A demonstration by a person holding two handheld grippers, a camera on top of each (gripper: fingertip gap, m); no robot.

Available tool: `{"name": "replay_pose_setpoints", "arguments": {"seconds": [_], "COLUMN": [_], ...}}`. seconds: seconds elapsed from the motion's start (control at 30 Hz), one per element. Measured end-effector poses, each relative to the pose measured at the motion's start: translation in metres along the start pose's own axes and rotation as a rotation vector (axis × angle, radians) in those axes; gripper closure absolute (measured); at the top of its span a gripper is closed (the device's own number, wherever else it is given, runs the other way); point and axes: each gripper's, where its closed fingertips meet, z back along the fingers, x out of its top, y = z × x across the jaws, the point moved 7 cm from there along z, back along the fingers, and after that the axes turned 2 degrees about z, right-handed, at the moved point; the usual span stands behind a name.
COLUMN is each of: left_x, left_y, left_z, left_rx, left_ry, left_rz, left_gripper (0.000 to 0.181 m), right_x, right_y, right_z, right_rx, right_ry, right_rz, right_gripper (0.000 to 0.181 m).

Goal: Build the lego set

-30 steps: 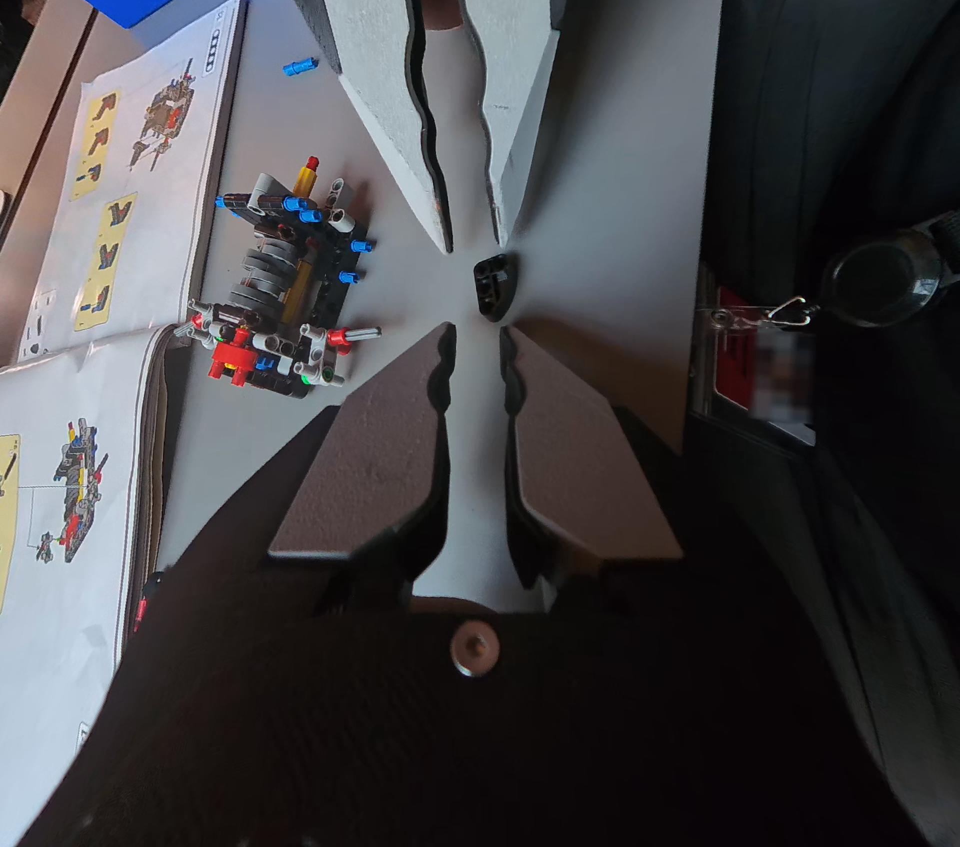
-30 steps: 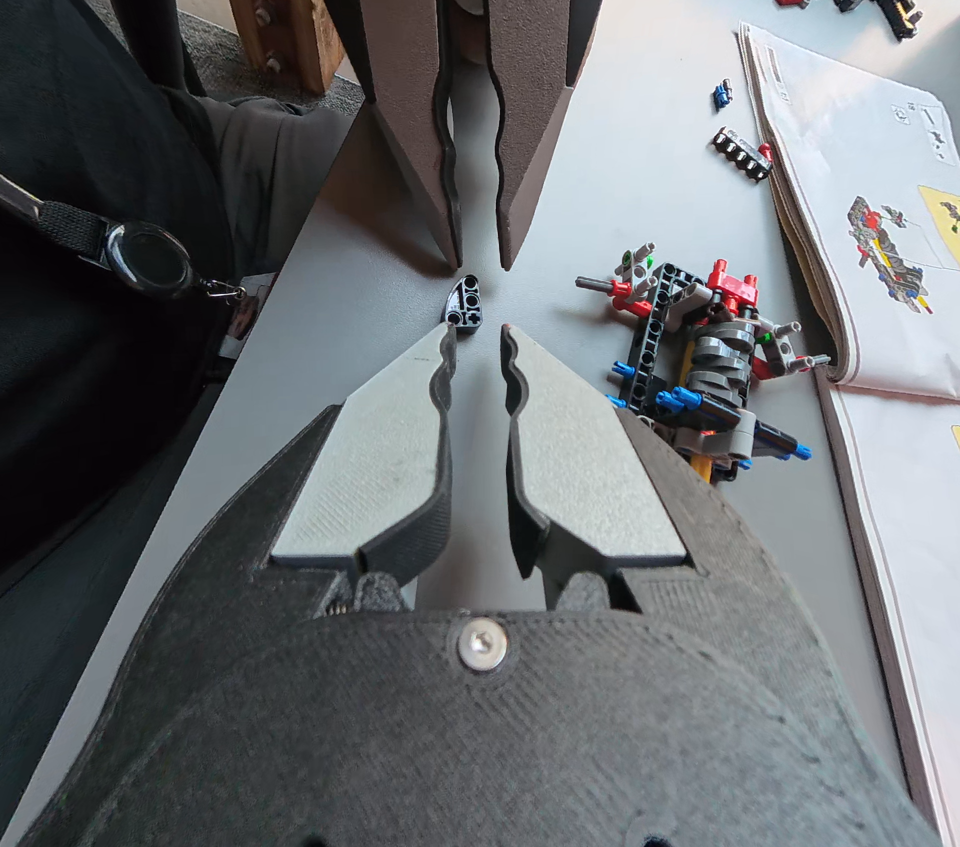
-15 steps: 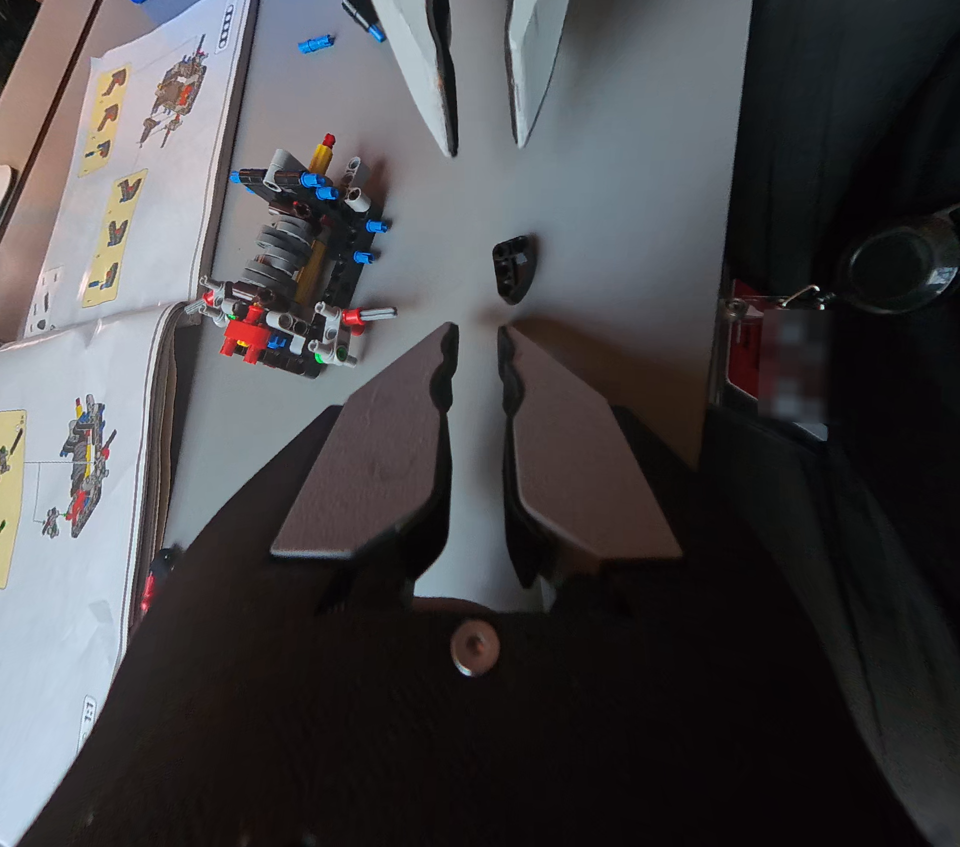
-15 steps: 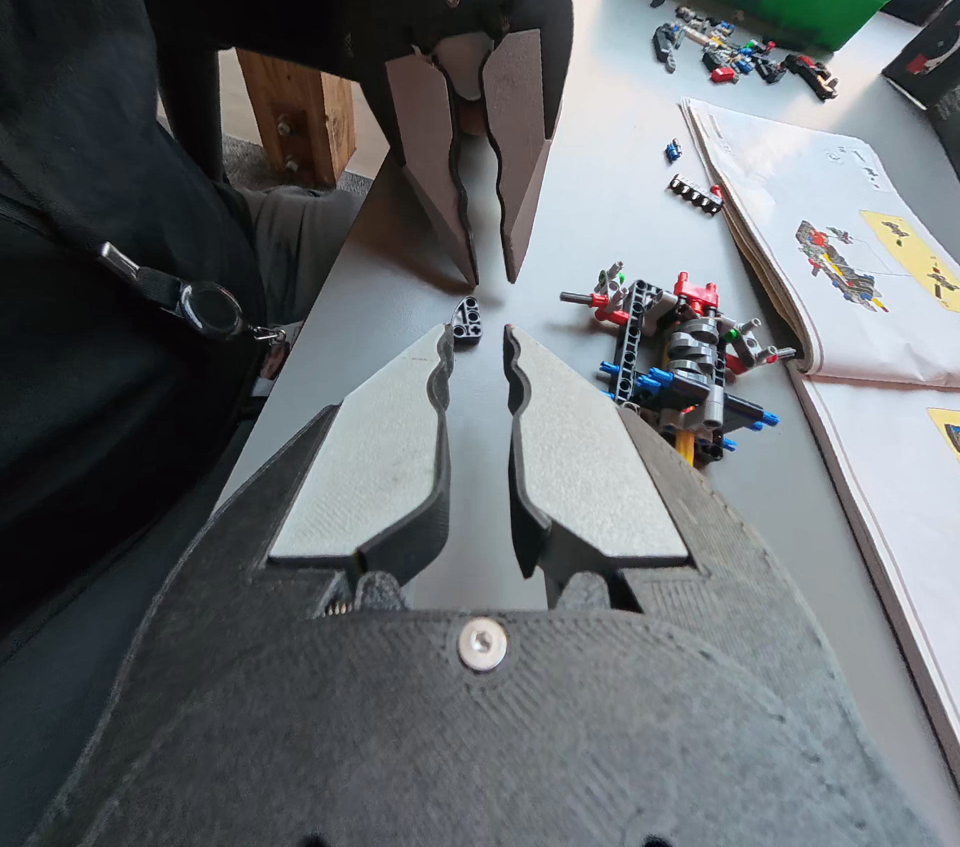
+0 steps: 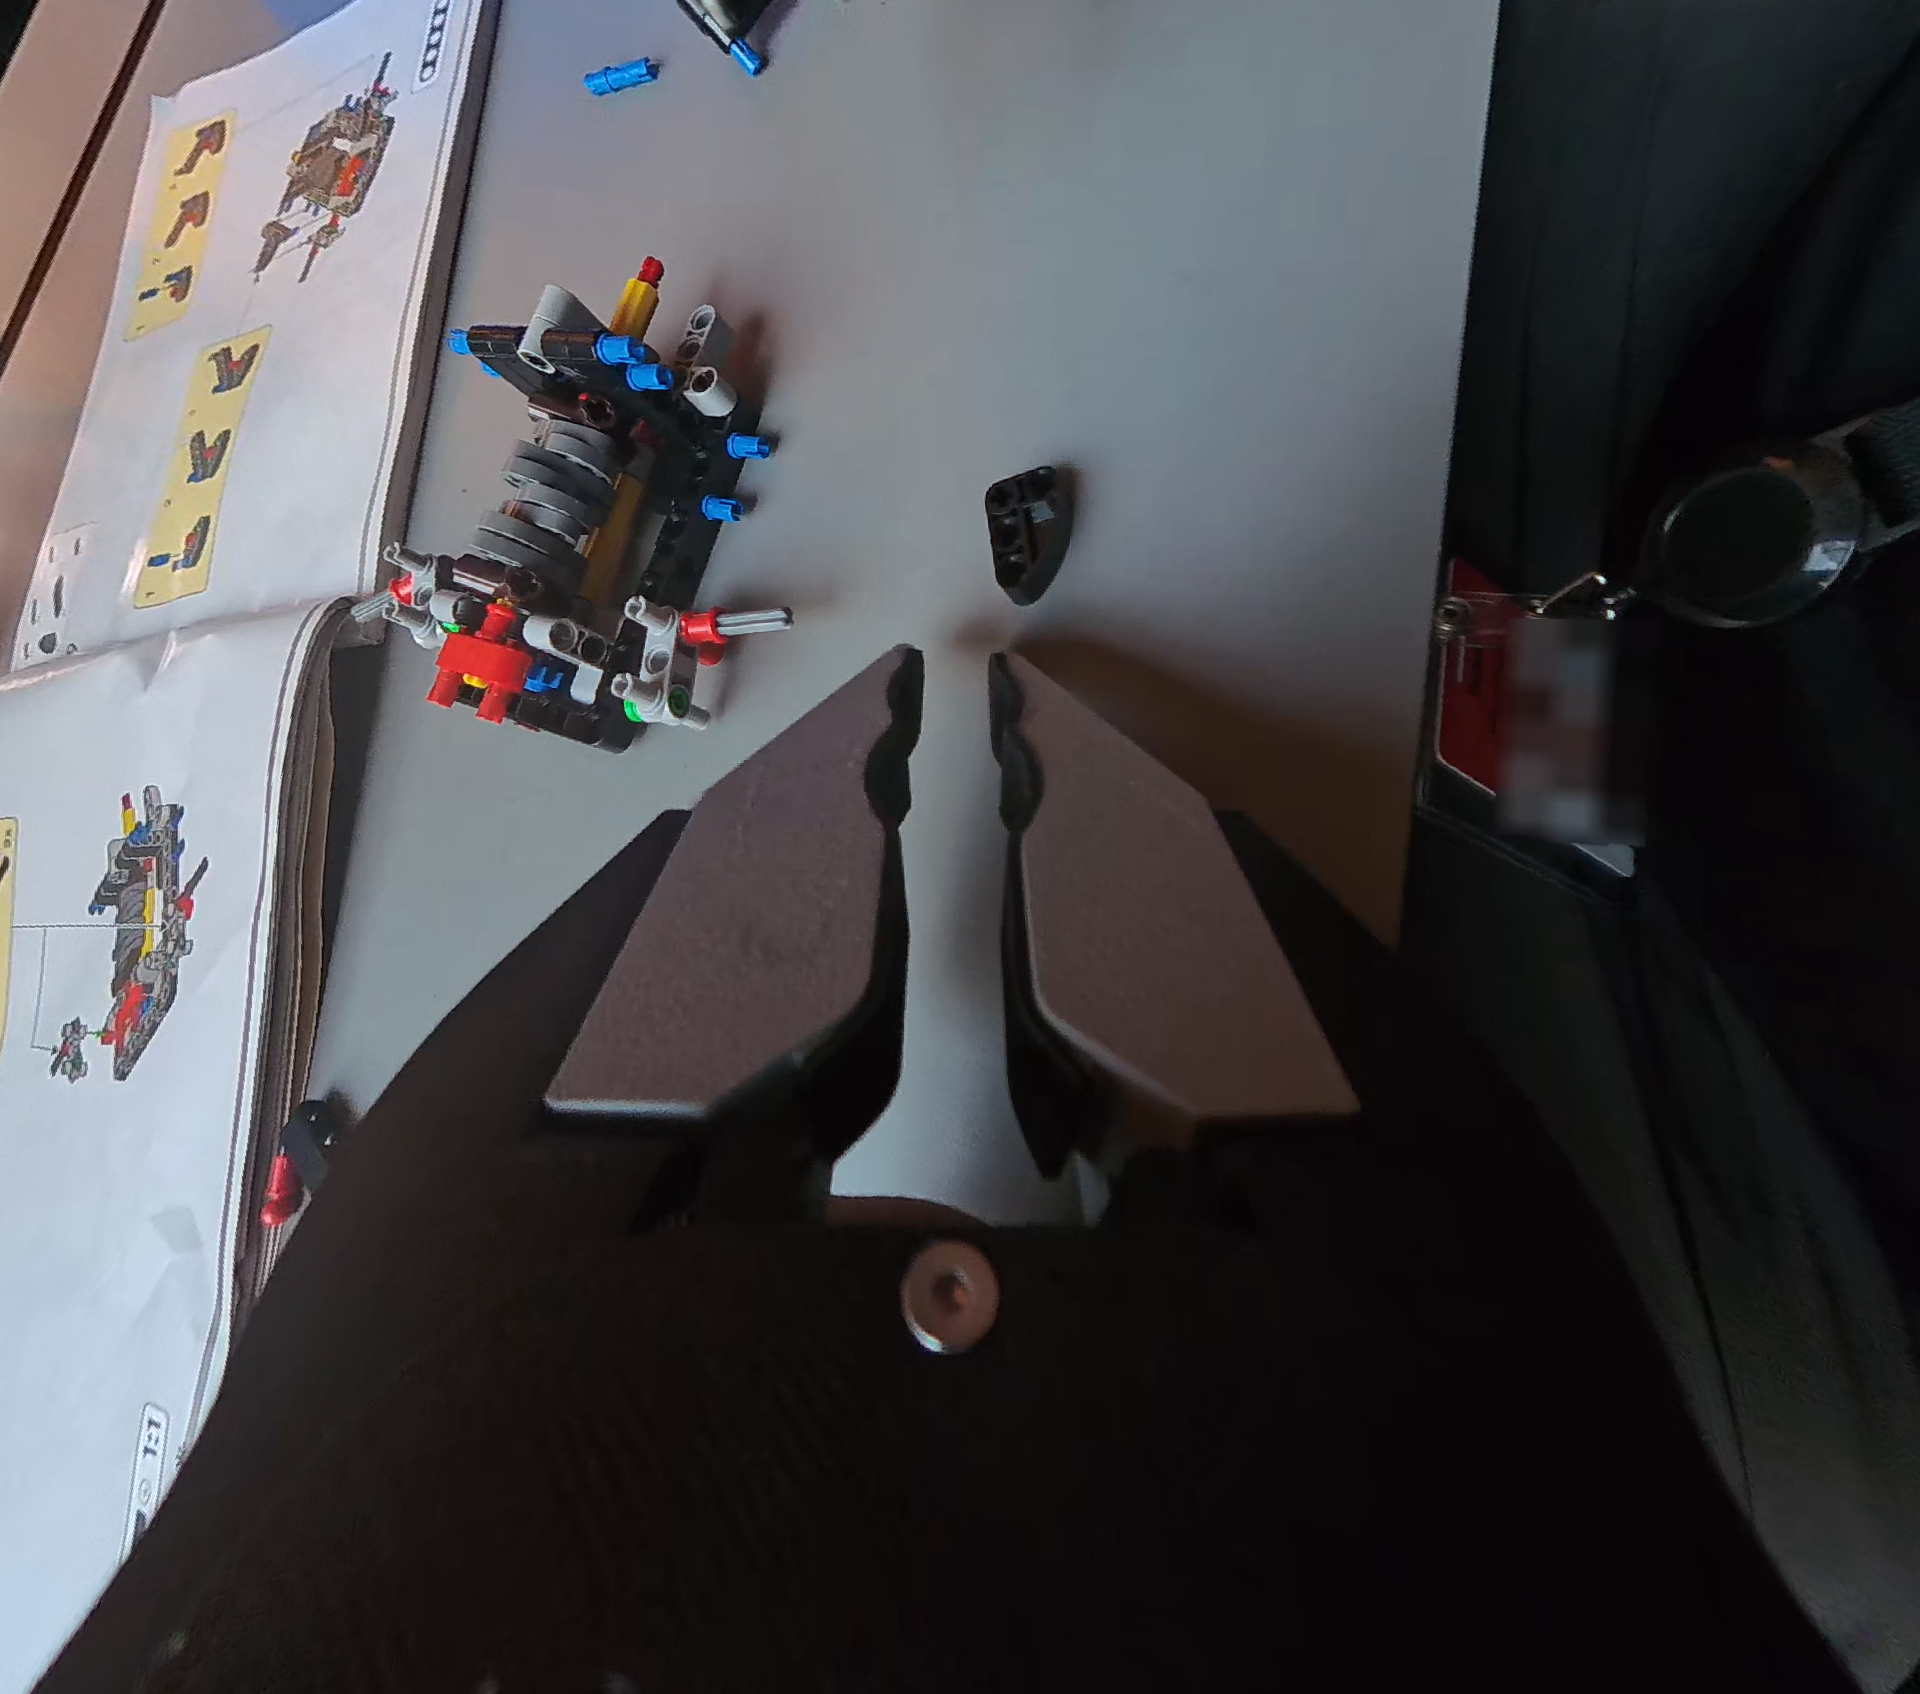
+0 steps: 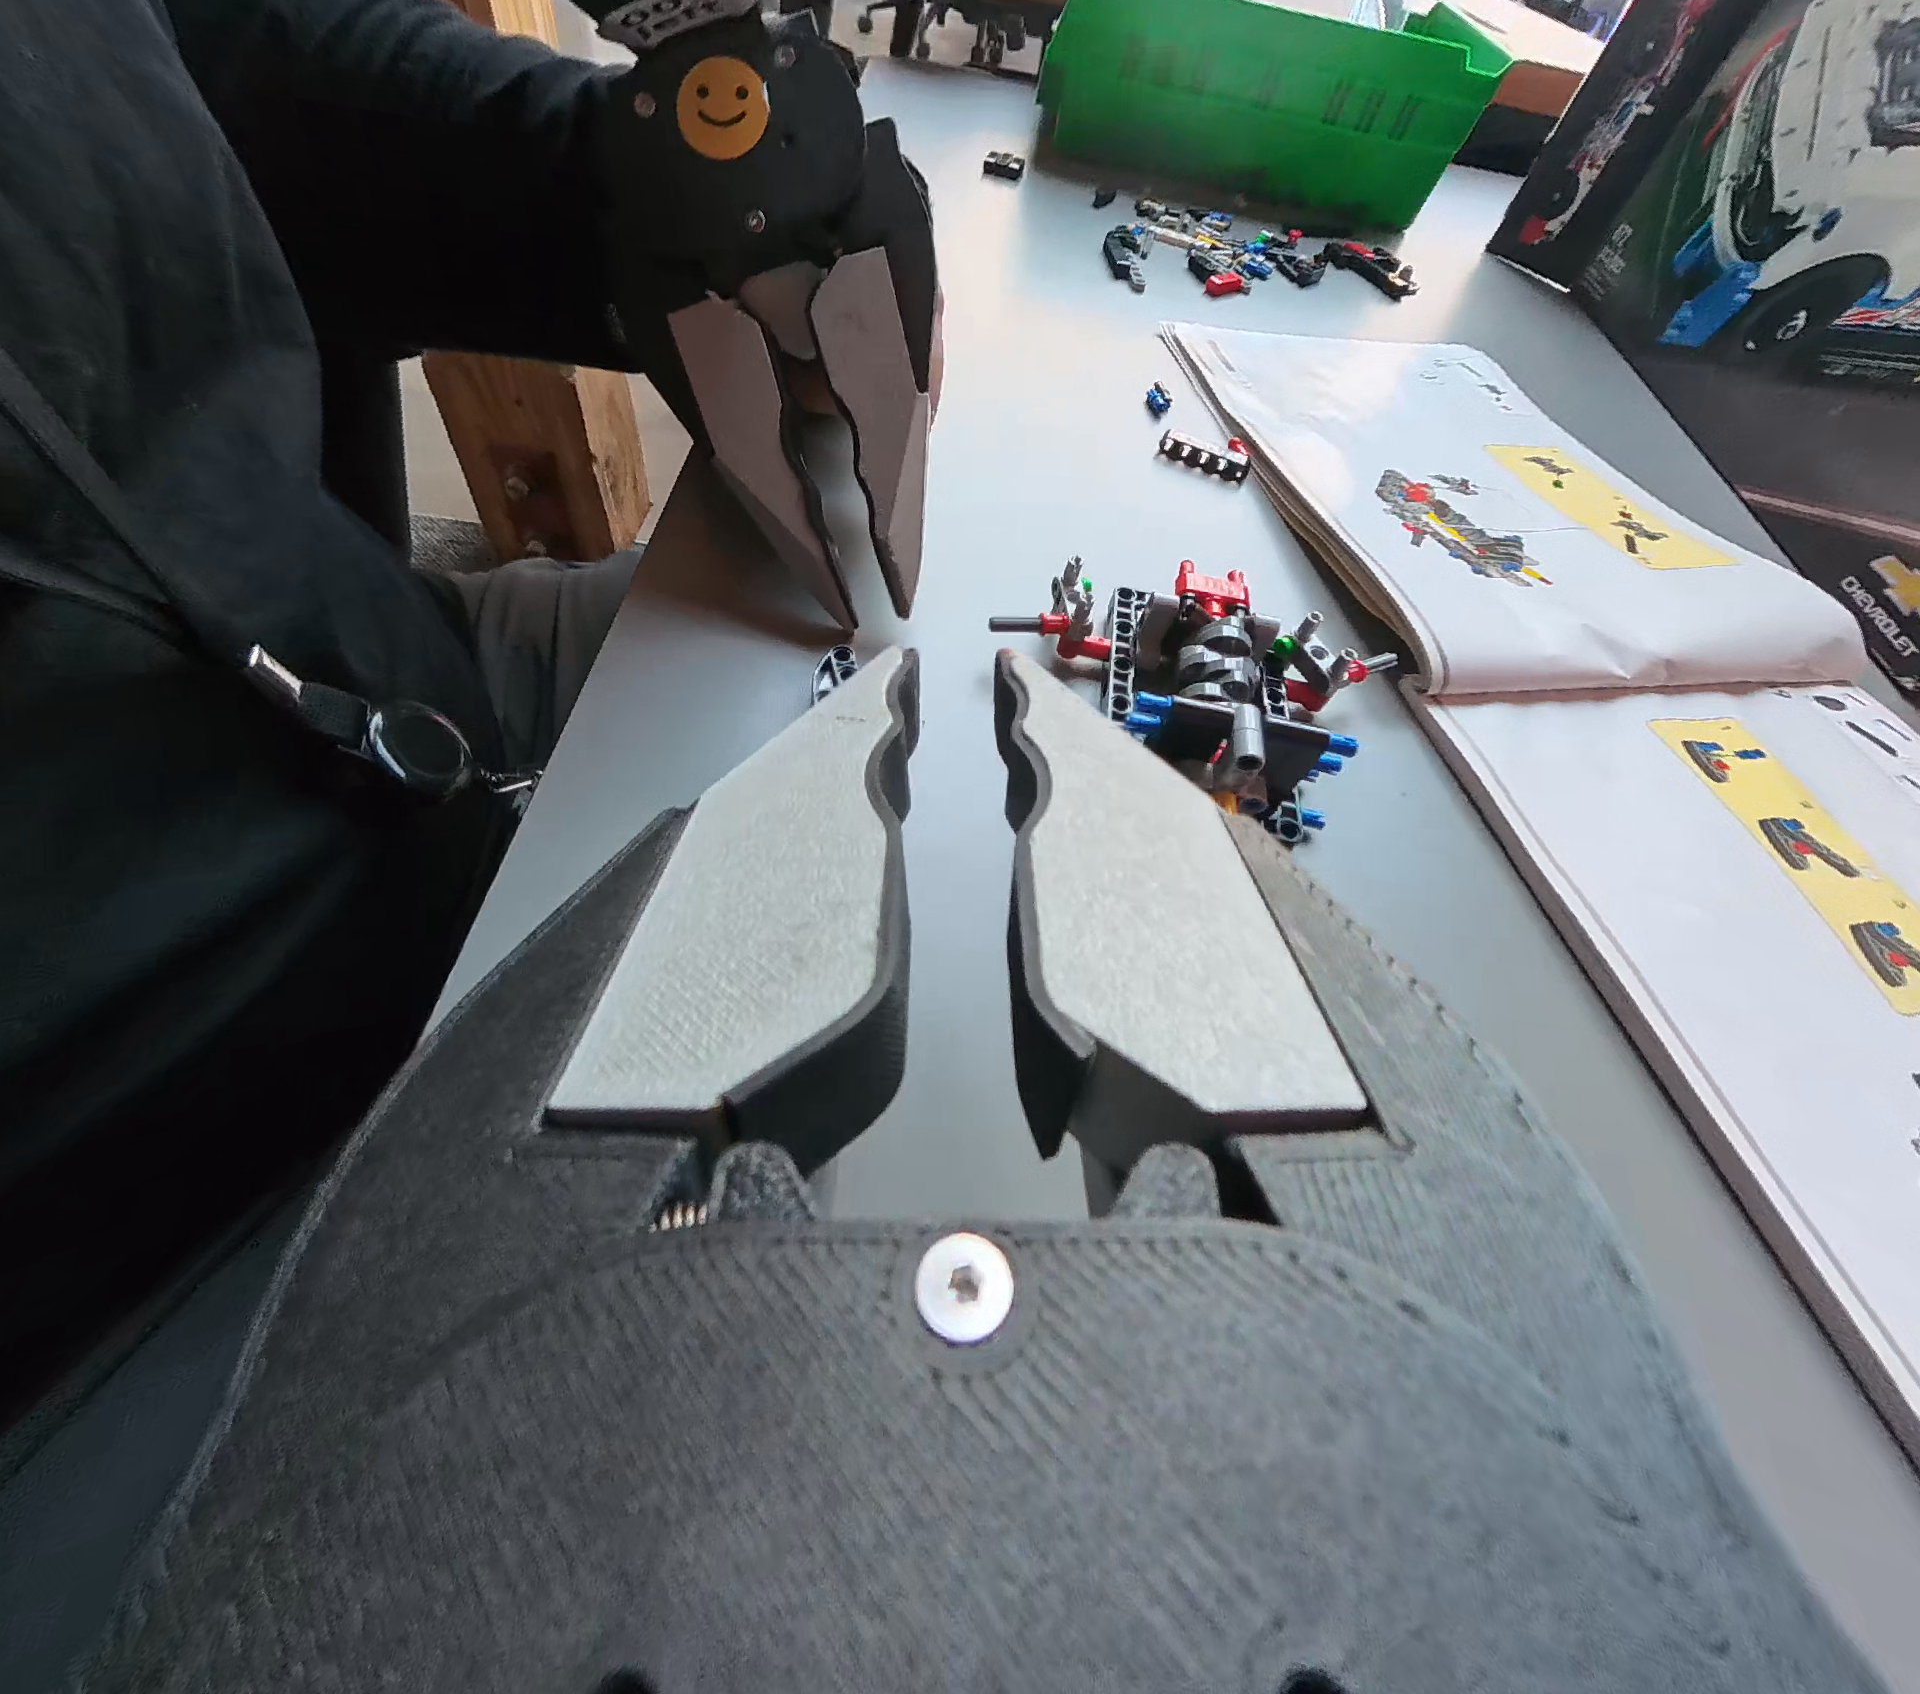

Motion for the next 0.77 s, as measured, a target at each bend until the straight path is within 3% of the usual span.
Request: {"name": "replay_pose_setpoints", "arguments": {"seconds": [0.77], "left_x": [-0.0002], "left_y": [0.0011], "left_z": [-0.0011], "left_rx": [-0.04], "left_ry": [-0.009], "left_rz": [-0.002], "left_gripper": [0.175], "right_x": [0.0096], "right_y": [-0.0006], "right_z": [0.0056], "right_rx": [-0.017], "right_ry": [-0.07], "right_rz": [0.002], "right_gripper": [0.174]}}
